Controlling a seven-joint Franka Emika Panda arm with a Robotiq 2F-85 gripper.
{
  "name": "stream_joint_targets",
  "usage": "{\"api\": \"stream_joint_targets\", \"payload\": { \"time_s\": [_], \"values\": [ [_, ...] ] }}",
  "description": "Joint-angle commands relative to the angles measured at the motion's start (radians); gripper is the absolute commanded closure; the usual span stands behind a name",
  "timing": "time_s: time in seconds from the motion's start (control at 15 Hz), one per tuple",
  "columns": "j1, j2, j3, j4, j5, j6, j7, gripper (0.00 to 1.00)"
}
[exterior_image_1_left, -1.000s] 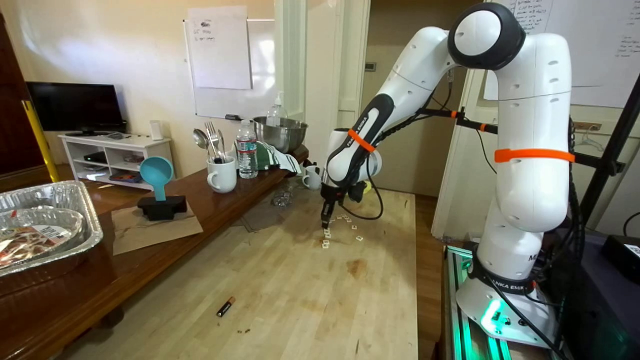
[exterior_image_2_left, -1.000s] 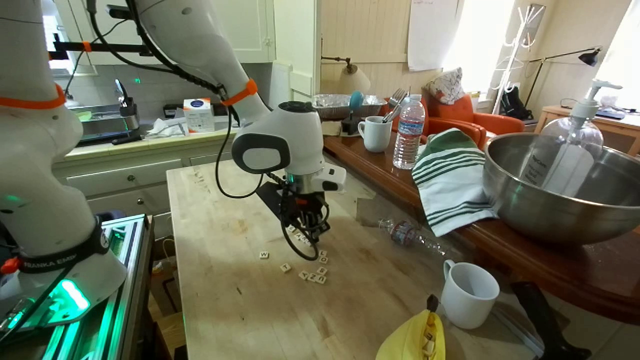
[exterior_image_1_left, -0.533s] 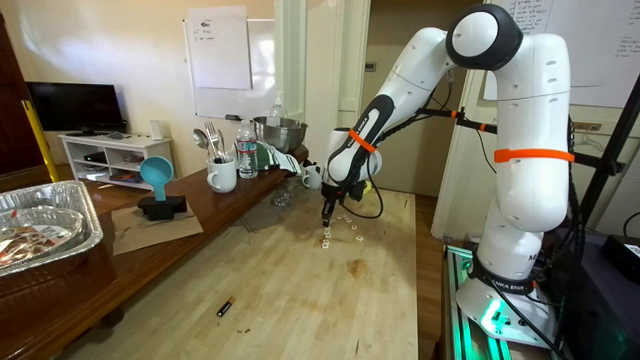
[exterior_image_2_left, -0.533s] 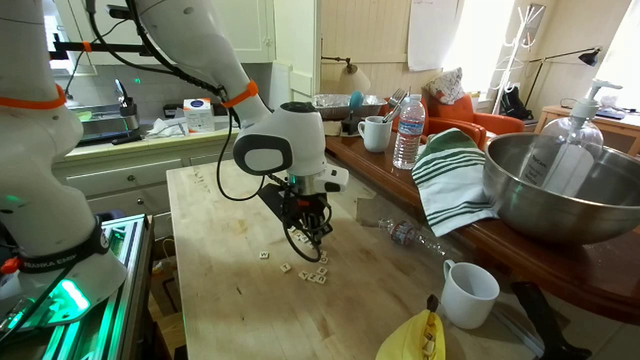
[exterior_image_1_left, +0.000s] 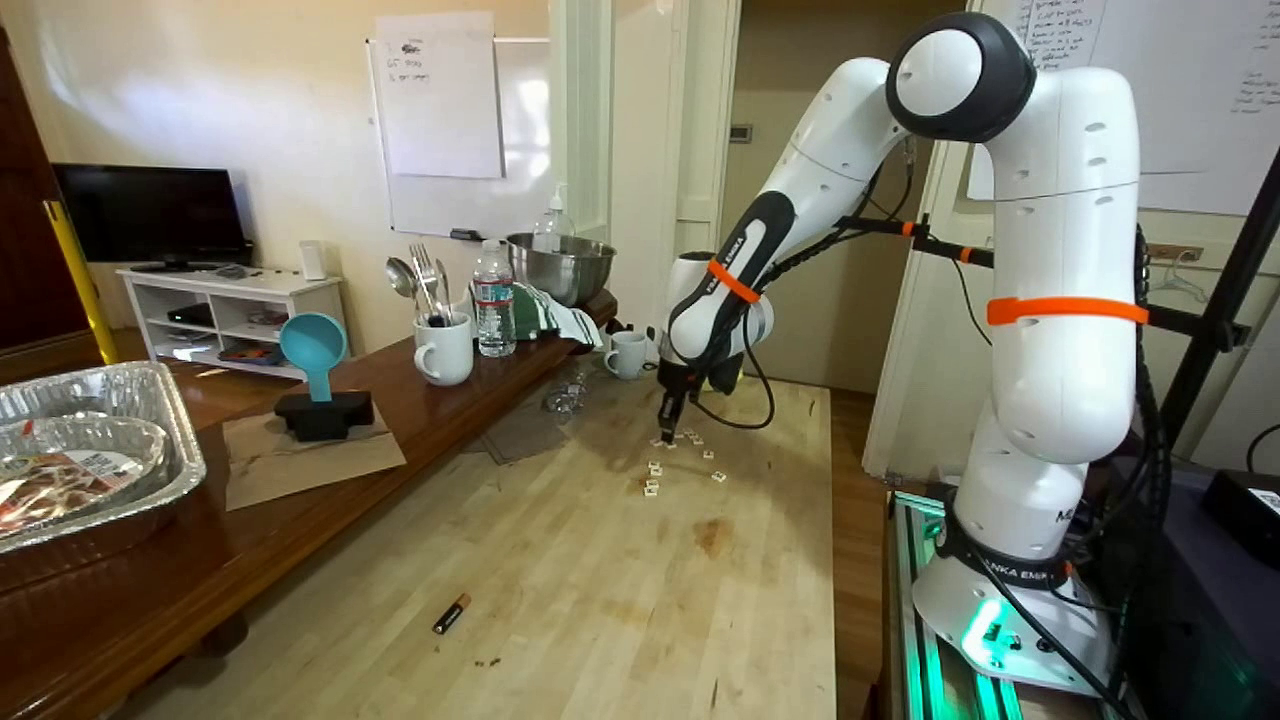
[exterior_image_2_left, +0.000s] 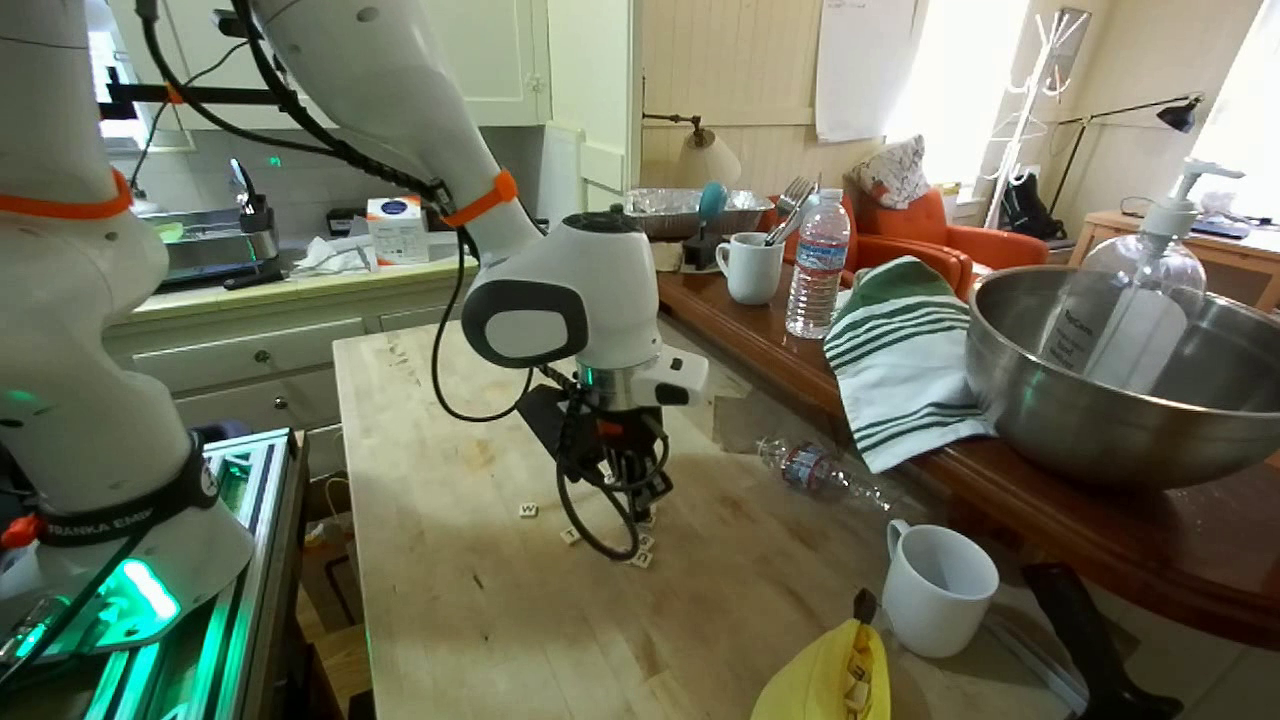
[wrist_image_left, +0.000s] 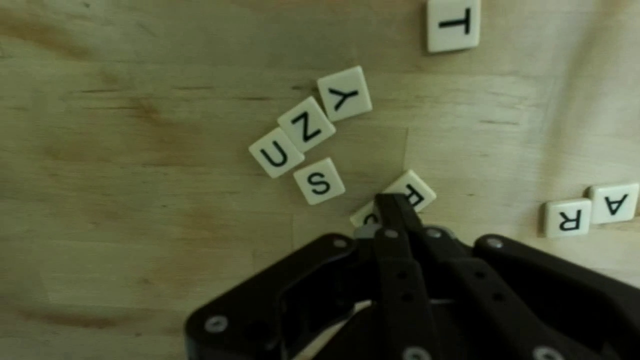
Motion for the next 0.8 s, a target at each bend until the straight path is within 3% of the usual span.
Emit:
{"api": "stream_joint_targets", "payload": {
  "time_s": [0.0, 0.47, 0.73],
  "values": [
    [-0.018, -0.024, 0.014, -0.014, -0.003, -0.013, 0.015, 1.0],
    [0.002, -0.137, -0.007, -0.09, -0.045, -0.022, 0.026, 1.0],
    [0.001, -0.162, -0.008, -0.131, -0.088, -0.058, -0.046, 1.0]
  ]
}}
